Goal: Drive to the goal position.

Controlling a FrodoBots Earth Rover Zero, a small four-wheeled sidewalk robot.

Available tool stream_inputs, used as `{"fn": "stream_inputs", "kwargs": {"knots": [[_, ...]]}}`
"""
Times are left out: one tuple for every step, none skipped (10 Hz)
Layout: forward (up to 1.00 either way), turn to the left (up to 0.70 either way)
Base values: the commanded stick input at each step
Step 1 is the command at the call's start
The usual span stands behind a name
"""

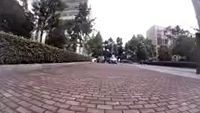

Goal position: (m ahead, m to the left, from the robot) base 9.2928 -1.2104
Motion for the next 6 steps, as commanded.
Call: {"fn": "stream_inputs", "kwargs": {"knots": [[0.70,0.00],[0.70,0.00],[0.70,0.00],[0.70,0.00],[0.70,0.00],[0.70,0.00]]}}
